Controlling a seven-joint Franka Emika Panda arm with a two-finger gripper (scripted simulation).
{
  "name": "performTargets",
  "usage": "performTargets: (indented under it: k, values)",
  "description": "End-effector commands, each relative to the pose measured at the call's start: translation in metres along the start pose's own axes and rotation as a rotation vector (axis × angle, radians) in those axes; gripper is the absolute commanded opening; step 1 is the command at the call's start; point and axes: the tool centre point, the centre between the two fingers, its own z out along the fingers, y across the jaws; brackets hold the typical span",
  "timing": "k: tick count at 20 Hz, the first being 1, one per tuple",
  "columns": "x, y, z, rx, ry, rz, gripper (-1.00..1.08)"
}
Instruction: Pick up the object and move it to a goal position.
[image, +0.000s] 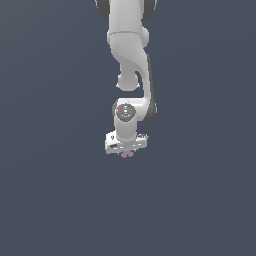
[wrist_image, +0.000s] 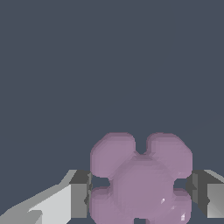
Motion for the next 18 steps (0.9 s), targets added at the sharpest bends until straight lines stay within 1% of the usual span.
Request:
performTargets:
  k: [1,6,10,14,18]
  values:
    - [0.001,0.0,0.003,0.0,0.001,0.0,-1.0]
    - [0.0,-0.001,0.0,0.0,0.0,0.0,-1.0]
    - [0.005,-0.007,-0.006,0.0,0.0,0.0,-1.0]
    - [0.015,-0.022,-0.02,0.0,0.0,0.0,-1.0]
    - [0.03,-0.043,-0.04,0.0,0.0,0.0,-1.0]
